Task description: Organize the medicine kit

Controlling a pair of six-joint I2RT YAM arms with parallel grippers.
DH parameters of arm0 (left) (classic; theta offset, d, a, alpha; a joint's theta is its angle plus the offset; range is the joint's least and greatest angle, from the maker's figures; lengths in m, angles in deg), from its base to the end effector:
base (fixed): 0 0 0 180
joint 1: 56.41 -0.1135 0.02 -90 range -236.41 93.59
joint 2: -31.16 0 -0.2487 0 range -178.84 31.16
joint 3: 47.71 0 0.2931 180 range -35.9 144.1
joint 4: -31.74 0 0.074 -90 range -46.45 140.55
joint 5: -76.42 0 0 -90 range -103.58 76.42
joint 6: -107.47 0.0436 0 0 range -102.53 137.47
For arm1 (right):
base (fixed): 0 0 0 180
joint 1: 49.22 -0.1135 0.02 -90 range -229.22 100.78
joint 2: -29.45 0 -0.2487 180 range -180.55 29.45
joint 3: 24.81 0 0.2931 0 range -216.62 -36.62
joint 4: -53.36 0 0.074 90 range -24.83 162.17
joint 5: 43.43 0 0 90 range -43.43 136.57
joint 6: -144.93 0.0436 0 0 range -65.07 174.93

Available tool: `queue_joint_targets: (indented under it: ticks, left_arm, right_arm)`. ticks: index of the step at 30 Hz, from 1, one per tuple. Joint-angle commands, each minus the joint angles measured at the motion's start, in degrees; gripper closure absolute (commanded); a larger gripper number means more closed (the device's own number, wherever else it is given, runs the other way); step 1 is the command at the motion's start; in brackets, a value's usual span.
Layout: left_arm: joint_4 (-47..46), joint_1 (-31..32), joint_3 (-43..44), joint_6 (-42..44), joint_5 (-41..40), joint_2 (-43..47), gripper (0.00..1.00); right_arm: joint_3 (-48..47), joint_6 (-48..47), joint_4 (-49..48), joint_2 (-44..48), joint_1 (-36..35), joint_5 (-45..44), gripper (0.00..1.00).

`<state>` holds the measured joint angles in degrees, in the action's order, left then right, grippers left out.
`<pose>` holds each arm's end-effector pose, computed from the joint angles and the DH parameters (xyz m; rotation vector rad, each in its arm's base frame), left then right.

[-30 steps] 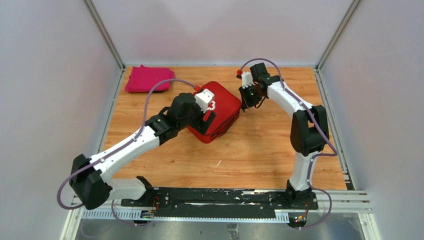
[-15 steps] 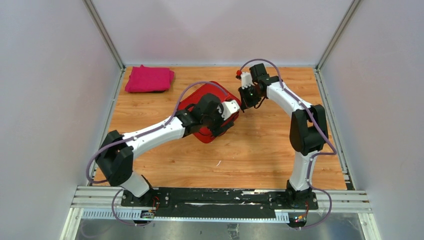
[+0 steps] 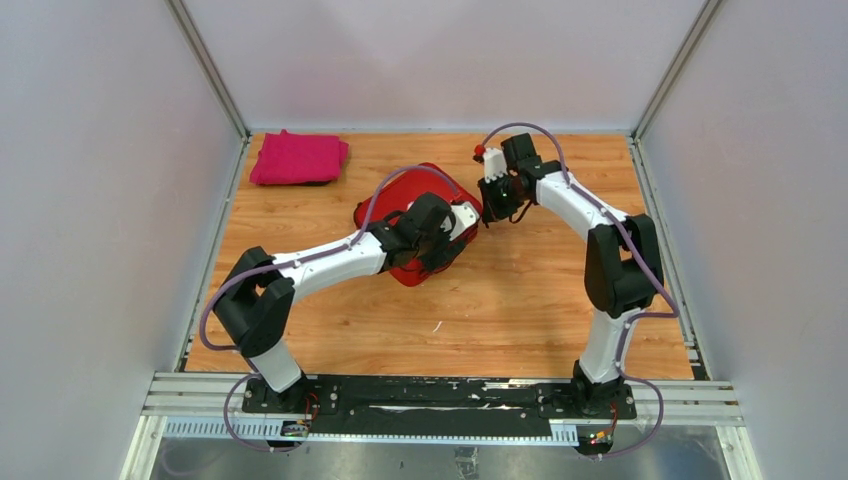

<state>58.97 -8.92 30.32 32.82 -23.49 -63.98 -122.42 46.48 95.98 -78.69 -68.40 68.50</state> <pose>0.2799 -0.2943 0.1932 1.1420 2.0326 -0.0774 0.4237 0.1646 0.2047 -0.7483 2.3722 0.5561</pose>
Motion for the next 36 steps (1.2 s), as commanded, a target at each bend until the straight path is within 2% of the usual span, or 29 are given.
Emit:
queue_joint_targets:
  ticks: [1, 9, 20, 29, 33, 36]
  left_arm:
    - [-2.0, 0.2, 1.3, -1.8, -7.9, -2.2, 0.25]
    - [-0.9, 0.2, 3.3, -4.0, -9.8, -5.0, 0.32]
    - [-0.3, -1.2, 5.0, -6.6, -7.4, -6.5, 0.39]
    - [0.3, -1.3, 6.0, -7.6, -5.6, -7.3, 0.41]
    - [0.2, -1.3, 5.9, -7.7, -5.3, -7.3, 0.42]
    - [0.1, -1.3, 5.7, -8.0, -4.5, -6.9, 0.41]
  right_arm:
    - [5.7, 0.6, 0.6, 3.2, -1.5, -2.5, 1.0]
    - [11.8, 1.8, -0.7, 7.6, -1.5, -2.4, 1.0]
    - [17.5, 3.1, 0.6, 14.6, -2.2, 5.9, 1.0]
    - [16.0, 6.1, -0.4, 13.7, -10.2, 6.0, 1.0]
    - [17.2, 11.4, -4.8, 13.6, -11.5, 5.7, 1.0]
    - [18.8, 18.9, -9.8, 13.6, -11.6, 6.2, 1.0]
